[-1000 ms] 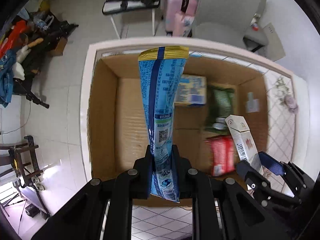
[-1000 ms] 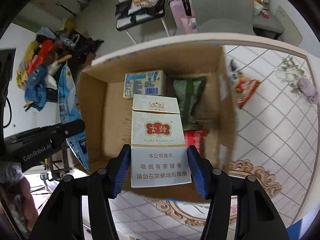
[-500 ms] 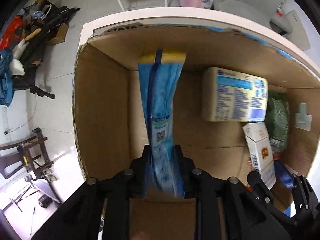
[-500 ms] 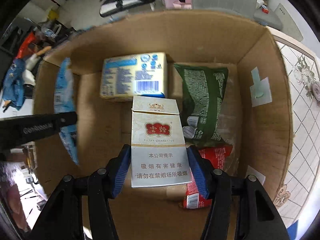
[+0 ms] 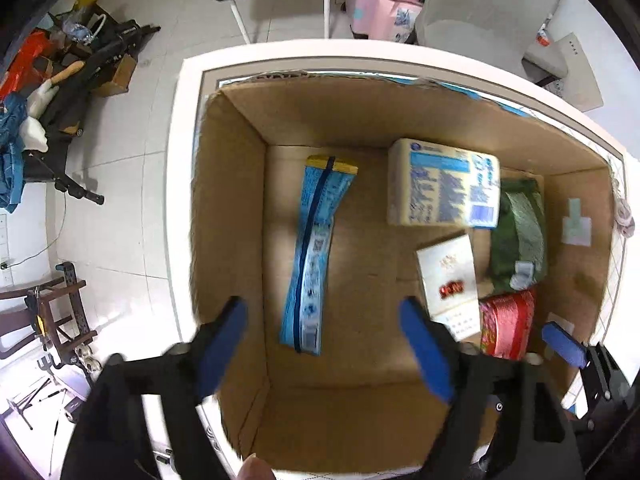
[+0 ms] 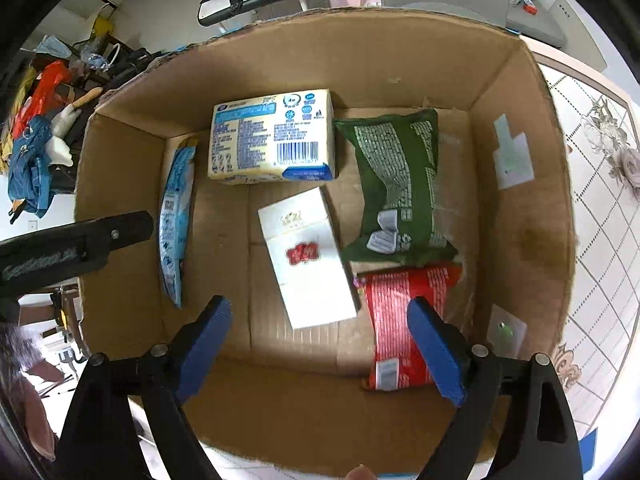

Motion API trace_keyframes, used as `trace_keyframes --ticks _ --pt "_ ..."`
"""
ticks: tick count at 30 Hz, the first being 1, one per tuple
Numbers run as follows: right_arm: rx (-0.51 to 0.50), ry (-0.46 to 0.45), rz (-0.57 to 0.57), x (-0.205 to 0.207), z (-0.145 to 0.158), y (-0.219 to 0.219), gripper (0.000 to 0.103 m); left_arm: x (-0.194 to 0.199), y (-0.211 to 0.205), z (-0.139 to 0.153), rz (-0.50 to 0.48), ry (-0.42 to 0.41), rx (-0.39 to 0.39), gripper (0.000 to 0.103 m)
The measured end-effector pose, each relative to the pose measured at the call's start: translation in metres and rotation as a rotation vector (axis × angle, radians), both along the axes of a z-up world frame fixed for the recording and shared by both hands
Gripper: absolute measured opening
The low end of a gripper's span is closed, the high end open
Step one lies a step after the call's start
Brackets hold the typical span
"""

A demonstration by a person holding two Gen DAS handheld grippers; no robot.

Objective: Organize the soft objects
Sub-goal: 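Place the blue tube snack and white cigarette pack into the box, opening both tools, then reach the left tool to the orange snack bag while the right tool grasps the lilac cloth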

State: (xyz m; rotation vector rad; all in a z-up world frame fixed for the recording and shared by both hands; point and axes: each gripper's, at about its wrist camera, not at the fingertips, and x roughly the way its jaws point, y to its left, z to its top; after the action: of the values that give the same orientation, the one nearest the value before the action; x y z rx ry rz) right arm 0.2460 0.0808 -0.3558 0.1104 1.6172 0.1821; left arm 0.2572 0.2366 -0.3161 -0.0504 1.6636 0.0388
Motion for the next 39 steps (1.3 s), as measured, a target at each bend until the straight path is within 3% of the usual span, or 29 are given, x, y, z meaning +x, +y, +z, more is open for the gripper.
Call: trace_keyframes --ticks 7,15,22,28,33,36,39 --pt "-0.029 -0.046 0.024 -0.017 0.034 -0.014 0.095 -0.031 0.0 0.04 0.016 -0.096 -0.001 0.086" --pt "-0.038 -0.135 0.074 -0.047 0.091 -0.041 0.095 -0.076 -0.009 0.078 0.098 -0.201 0.009 0.086" --pt "0.032 -0.149 0.06 -0.057 0.118 -0.078 0.095 -0.088 -0.042 0.106 0.088 -0.268 0.037 0.086" --pt "0.06 -0.167 -0.046 -0.052 0.138 -0.161 0.095 -0.07 -0.103 0.12 0.131 -0.281 -0.18 0.086" --pt "-0.004 -0.161 -0.177 -0.041 0.141 -0.268 0.095 -0.032 -0.188 0.106 0.152 -0.196 -0.369 0.086" --pt "-0.055 -0.146 -0.248 -0.031 0.133 -0.331 0.095 -0.006 -0.241 0.087 0.152 -0.137 -0.391 0.086" --pt "-0.081 -0.127 -0.297 -0.017 0.12 -0.38 0.095 0.019 -0.286 0.056 0.179 -0.065 -0.364 0.086"
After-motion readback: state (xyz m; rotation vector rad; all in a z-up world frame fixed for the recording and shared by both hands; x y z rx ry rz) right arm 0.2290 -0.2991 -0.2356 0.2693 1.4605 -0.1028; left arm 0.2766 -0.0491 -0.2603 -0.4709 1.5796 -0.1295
